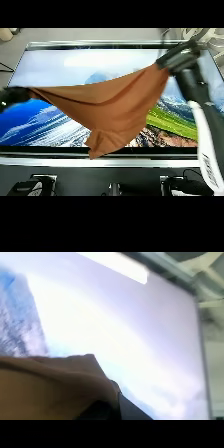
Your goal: Fold the shirts.
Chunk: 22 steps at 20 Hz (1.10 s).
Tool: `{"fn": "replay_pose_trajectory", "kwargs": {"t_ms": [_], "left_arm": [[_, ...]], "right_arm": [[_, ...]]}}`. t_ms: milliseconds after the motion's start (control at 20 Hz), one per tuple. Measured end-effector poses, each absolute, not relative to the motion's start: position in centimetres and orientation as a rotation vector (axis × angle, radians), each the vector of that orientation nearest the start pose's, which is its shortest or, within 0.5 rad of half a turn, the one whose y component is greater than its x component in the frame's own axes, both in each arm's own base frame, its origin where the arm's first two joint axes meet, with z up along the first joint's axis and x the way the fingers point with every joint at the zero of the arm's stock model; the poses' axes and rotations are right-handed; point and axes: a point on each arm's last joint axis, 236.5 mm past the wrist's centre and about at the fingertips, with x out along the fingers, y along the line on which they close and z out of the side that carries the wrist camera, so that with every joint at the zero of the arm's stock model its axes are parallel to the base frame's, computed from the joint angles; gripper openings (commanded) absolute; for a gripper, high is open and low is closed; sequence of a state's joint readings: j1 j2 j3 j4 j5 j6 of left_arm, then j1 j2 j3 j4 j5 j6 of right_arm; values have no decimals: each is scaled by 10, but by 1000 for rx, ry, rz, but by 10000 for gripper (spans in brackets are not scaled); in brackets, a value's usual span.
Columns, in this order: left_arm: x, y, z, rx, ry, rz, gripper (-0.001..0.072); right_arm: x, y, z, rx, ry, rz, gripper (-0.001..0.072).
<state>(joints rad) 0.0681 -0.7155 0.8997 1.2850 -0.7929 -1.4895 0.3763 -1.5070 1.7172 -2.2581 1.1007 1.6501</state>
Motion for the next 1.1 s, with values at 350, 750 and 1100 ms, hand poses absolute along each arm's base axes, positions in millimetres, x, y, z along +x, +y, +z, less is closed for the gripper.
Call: {"fn": "replay_pose_trajectory", "kwargs": {"t_ms": [350,750,1100], "left_arm": [[345,-37,110,-162,711,-137,24],[338,-42,101,-124,745,-164,24],[334,-43,97,-108,764,-176,24]], "right_arm": [[506,86,82,-670,1012,47,510],[385,68,6,-436,1512,446,569],[284,166,-72,7,1605,749,446]]}}
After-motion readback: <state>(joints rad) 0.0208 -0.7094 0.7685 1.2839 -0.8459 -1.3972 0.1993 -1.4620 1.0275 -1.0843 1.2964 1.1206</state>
